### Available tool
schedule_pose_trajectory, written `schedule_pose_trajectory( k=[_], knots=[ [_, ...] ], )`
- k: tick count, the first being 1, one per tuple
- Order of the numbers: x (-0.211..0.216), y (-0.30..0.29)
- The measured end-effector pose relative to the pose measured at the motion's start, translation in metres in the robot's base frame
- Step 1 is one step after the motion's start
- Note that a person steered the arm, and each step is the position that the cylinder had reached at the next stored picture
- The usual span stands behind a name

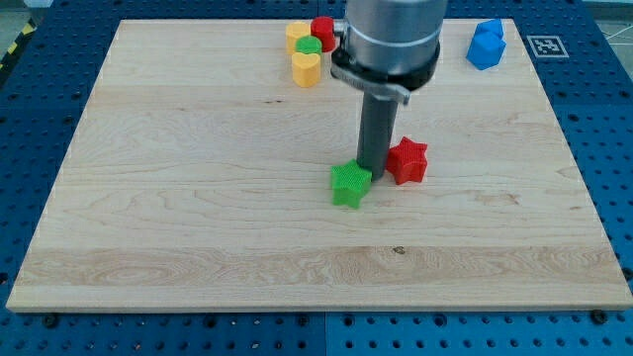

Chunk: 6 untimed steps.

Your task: Move red star towards red circle

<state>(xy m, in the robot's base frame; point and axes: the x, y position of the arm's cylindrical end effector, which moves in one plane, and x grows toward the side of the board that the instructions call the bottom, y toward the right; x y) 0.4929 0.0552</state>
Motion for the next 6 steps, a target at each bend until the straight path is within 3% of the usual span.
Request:
schedule_pose_trajectory(
  k=[1,2,3,5,6],
  knots=[
    [0.081,0.021],
    [0.091,0.061],
    [0.053,0.063],
    [0.039,0.045],
    [0.0,0.045]
  ],
)
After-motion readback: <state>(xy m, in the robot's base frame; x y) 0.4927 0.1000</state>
